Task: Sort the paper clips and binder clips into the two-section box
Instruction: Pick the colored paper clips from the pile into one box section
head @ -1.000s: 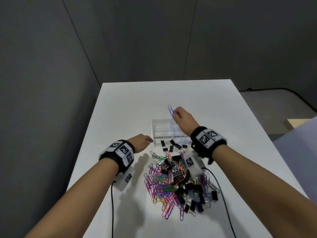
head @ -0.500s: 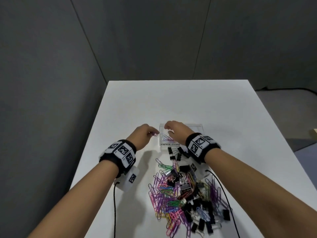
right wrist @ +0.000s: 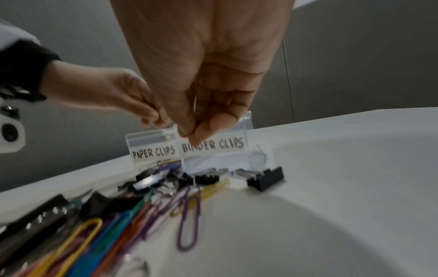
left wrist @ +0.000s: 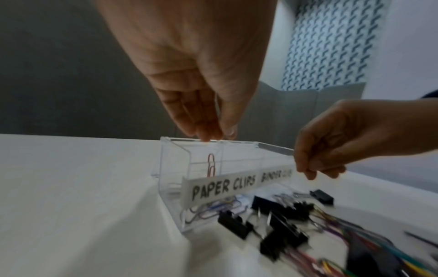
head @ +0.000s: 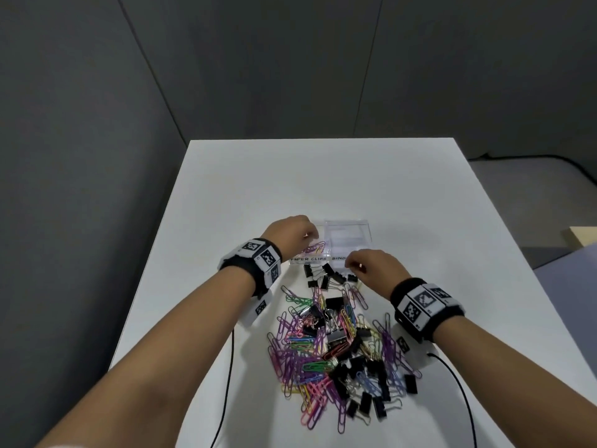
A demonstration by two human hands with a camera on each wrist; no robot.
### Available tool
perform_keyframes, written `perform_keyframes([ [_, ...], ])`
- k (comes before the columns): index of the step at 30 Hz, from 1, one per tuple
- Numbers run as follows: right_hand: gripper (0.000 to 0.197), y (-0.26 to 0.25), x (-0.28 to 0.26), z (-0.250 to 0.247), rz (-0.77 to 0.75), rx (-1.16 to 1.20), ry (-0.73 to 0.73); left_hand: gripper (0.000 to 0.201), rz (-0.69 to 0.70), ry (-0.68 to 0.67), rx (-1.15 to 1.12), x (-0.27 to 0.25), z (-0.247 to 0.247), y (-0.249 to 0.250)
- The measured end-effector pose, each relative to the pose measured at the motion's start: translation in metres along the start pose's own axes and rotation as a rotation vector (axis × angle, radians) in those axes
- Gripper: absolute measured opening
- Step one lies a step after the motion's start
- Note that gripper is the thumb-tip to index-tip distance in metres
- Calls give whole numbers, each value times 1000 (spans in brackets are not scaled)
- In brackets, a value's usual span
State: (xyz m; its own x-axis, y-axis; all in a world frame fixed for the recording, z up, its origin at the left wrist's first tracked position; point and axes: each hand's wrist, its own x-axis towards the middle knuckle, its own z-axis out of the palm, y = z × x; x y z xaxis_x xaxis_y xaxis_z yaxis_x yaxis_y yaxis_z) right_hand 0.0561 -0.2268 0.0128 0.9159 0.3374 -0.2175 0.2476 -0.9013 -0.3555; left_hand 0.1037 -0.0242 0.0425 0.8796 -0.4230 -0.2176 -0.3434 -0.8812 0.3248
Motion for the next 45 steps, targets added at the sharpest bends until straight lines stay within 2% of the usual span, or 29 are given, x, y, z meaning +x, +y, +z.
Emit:
perform_keyframes([
  [2,24,5,-4,7,-1,-55,0,28,89,19,74,-10,5,7],
  [6,38,9,-10,19,-50,-181,-46,33,318,-104,238,-27,35,20],
  [8,44,10,-11,24,-68,-257,-74,36,355,-98,253,-31,51,22],
  [14,28,11,-21,33,-19,-210,13,27,329,-91,323,-37,75,24],
  [16,23,11,-26,35,-17,-217,-4,30,332,-108,328,-38,74,23],
  [23,21,11,-31,43,23,-140,-29,41,351,-149,399,-47,64,7],
  [27,18,9,-28,46,64,-72,-27,35,335,-127,427,-52,66,-1],
  [31,25,9,-24,40,98,-42,-82,23,349,-47,405,-53,70,1],
  [34,31,11,-21,36,117,-56,-127,30,329,-81,367,-51,72,5],
  [37,24,13,-21,36,111,-45,-112,32,338,-92,381,-49,71,7],
  [41,18,14,-27,37,104,-53,-67,31,257,-127,420,-46,73,11],
  [45,19,17,-27,38,122,-55,-82,27,188,-152,441,-46,77,16],
])
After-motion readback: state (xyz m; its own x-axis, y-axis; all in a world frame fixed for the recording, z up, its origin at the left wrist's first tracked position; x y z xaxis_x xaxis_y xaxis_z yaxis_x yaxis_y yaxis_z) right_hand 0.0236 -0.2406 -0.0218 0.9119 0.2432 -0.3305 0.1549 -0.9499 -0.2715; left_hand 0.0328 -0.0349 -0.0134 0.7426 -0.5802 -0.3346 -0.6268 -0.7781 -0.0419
